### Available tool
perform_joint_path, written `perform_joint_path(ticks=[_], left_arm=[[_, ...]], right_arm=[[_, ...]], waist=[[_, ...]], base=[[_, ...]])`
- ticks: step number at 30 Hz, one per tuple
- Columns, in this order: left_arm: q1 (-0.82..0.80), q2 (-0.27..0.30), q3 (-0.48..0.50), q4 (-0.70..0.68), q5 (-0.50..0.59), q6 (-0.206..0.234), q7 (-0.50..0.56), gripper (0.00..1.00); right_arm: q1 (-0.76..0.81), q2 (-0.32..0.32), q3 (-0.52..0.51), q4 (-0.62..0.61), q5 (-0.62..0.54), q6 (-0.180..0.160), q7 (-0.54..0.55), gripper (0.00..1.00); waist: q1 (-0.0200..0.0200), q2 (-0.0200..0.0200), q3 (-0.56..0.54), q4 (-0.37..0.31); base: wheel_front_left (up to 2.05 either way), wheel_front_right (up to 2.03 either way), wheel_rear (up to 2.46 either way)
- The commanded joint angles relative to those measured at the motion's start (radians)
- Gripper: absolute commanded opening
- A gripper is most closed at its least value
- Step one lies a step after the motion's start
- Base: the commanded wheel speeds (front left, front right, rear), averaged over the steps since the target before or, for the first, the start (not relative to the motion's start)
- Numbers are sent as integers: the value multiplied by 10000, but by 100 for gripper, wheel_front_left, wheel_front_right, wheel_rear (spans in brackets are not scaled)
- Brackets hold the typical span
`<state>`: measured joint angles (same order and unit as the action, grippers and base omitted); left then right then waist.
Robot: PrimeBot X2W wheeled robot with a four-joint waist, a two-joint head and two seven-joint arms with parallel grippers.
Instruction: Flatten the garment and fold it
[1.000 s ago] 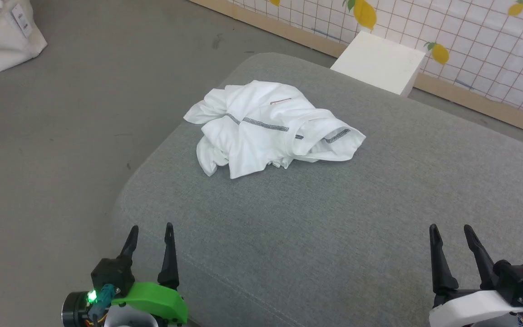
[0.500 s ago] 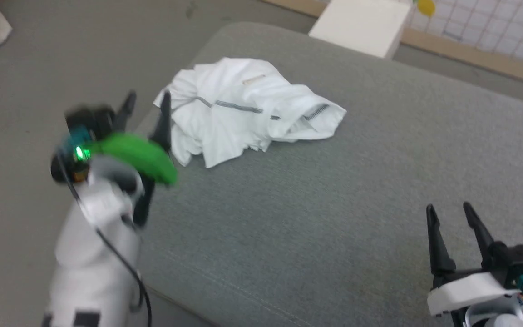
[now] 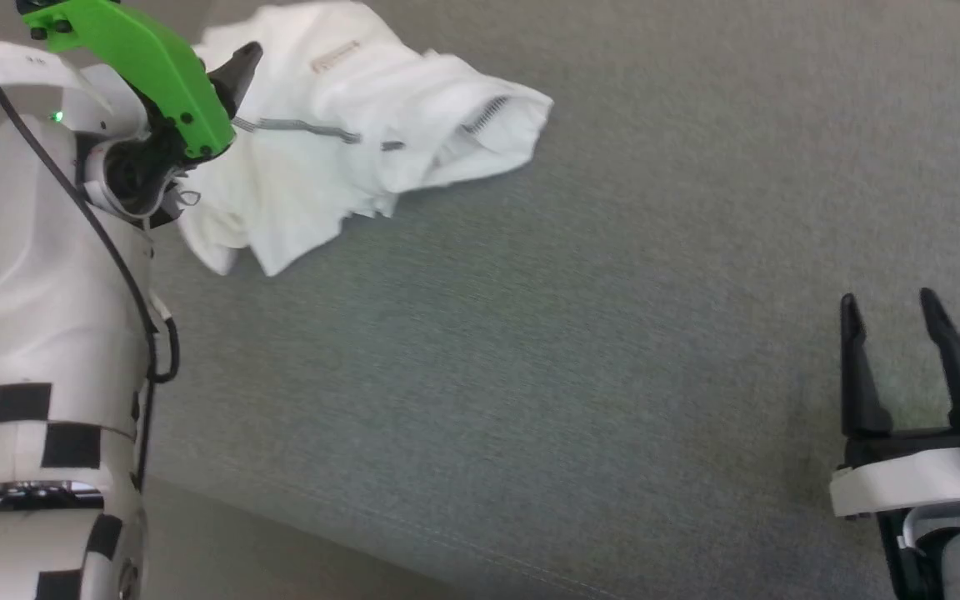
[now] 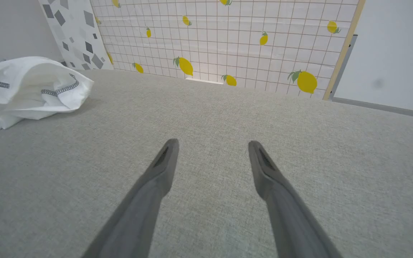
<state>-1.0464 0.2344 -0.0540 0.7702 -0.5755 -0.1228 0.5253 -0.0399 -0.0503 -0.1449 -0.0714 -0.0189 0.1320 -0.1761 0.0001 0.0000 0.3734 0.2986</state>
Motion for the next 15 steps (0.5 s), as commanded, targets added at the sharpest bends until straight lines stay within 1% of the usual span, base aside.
perform_joint_path(ticks=[1,5,9,14,15], left_arm=[[-210,106,-13,100,-99,29,283,100],[-405,90,-159,288,-171,159,1121,100],[-276,64,-316,418,-97,288,1353,100],[167,-100,-497,630,-30,474,1448,100],[241,-144,-489,660,-72,462,1399,0]], right_arm=[[-87,1,-77,-144,-89,-13,14,100],[-104,1,-382,-454,-72,-13,29,100],[-113,1,-553,-660,-86,-13,31,100],[-111,1,-687,-811,-94,-13,65,100],[-110,1,-724,-826,-95,-13,78,100]], waist=[[-1,0,1315,-931],[-1,0,1834,-969],[-1,0,2137,-943],[-1,0,2289,-866],[-1,0,2298,-836]], base=[[0,0,0],[0,0,0],[0,0,0],[0,0,0],[0,0,0]])
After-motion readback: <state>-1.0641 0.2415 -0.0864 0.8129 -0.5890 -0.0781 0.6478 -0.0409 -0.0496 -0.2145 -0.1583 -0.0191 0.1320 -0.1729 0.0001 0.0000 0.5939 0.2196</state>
